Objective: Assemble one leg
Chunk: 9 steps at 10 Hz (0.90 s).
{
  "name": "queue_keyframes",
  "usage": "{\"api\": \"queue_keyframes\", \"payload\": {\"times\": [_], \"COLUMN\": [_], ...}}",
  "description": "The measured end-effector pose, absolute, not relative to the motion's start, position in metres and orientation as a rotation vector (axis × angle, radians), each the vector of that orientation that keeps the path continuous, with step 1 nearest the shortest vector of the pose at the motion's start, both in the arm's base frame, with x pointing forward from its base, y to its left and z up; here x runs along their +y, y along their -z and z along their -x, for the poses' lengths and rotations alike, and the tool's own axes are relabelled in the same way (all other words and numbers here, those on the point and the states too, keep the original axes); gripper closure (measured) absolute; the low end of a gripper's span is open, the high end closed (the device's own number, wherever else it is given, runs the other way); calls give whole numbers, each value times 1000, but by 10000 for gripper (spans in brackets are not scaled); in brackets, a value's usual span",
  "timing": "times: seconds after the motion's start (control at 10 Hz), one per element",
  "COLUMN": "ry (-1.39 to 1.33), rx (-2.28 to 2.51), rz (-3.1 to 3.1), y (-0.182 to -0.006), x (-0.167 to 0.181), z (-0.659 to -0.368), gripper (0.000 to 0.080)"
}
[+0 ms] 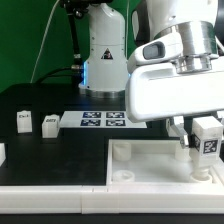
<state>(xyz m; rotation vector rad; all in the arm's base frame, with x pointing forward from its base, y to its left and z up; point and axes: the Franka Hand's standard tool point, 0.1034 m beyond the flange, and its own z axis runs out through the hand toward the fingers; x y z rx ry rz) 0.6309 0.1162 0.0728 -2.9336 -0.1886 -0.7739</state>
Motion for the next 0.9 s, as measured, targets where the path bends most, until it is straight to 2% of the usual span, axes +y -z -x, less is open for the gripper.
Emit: {"api": "queue_keyframes", "payload": {"times": [0.3,0.9], "ry": [754,848], "rx": [-191,-211], "rz": [2939,2918], "y": [-63,-63], "x": [116,116], "z": [-628,-632], "gripper": [512,507]}}
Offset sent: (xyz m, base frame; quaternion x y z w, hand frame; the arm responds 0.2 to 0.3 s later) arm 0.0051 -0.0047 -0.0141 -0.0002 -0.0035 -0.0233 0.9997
